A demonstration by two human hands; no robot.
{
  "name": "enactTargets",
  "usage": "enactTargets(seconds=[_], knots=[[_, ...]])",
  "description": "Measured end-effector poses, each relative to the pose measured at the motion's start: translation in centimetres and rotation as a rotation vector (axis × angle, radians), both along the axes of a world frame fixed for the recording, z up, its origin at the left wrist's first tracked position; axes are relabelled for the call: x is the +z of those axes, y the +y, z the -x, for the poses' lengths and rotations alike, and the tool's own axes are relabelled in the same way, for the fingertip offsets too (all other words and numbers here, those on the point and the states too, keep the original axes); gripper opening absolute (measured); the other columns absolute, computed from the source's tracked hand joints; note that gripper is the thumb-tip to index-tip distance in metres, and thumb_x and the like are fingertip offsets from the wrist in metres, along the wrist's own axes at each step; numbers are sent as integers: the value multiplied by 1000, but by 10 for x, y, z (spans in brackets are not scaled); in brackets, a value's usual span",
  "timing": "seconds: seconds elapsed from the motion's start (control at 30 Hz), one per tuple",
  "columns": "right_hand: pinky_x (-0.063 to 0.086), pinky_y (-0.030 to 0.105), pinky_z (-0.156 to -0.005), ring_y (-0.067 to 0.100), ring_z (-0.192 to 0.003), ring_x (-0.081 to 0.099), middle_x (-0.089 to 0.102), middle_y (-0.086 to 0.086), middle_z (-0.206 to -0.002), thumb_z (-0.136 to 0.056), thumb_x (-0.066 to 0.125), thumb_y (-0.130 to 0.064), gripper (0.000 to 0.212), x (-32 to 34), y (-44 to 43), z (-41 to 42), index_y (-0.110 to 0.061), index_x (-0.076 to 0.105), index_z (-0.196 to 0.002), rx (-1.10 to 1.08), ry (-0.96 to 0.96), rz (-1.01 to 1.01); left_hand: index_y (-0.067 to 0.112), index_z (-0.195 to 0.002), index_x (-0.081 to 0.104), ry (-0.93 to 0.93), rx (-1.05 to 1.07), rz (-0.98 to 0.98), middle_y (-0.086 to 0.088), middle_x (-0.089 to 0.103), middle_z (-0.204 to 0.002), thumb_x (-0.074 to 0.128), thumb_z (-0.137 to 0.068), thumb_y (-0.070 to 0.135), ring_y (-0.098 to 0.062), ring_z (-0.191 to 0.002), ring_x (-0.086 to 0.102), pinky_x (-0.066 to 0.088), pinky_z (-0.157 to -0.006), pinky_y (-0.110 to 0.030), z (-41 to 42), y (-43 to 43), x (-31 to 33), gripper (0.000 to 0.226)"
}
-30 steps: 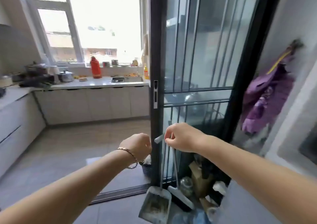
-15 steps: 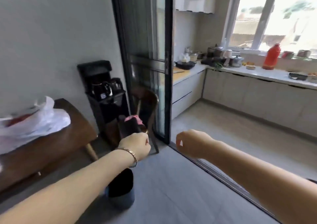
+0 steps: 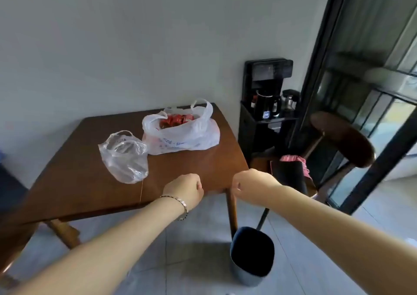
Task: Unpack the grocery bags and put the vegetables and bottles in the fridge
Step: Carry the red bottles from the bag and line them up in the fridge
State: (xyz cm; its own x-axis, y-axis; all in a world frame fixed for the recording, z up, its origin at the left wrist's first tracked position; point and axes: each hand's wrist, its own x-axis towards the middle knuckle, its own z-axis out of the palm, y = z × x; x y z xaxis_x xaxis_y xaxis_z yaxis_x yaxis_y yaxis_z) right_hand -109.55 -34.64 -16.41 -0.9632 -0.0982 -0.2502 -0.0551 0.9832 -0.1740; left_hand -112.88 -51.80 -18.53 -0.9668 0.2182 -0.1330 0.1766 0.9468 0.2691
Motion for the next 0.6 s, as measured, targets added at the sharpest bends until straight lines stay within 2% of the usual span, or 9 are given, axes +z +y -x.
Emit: enactTargets(seconds=[0.1,0.27,0.33,0.43,0.5,0.6], knots=[[54,34,-79,23,-90,62,65,1,-101,-94,41,-22,25,-13,-8,74,-18,62,-106,51,-1,19,25,-72,50,-1,75,-37,8,54,-71,39,-87,13,-20,-74,54,38,-64,-25,59,-8,-6,22],[54,31,-82,18,-88,62,62,-2,-95,-97,40,-29,24,-23,-21,191,-20,59,-108,154,12,17,23,-93,59,30,155,-99,4,64,-94,45,-92,22,-18,-86,61,49,-73,-28,154,-22,-3,15],[52,29,-76,19,-85,61,61,-1,-92,-97,38,-25,23,-26,-30,233,-19,59,-105,190,3,-11,21,-100,61,44,188,-118,4,64,-98,46,-93,23,-18,-89,62,50,-74,-28,186,-32,-4,16],[46,28,-67,21,-81,59,58,0,-91,-96,37,-19,26,-31,-48,287,-15,59,-107,191,15,9,18,-101,61,63,225,-148,1,64,-94,46,-92,20,-16,-81,58,47,-71,-26,230,-53,-16,17],[50,29,-70,23,-86,62,61,1,-94,-96,38,-19,27,-36,-61,321,-17,60,-110,143,47,79,16,-101,61,86,216,-164,2,61,-93,46,-92,18,-15,-82,56,44,-71,-25,260,-68,-24,18],[55,32,-78,24,-92,64,66,5,-105,-97,40,-16,28,-49,-82,369,-16,61,-116,132,74,103,15,-107,61,152,134,-147,5,58,-109,44,-92,15,-14,-97,57,46,-78,-26,312,-88,-39,22]])
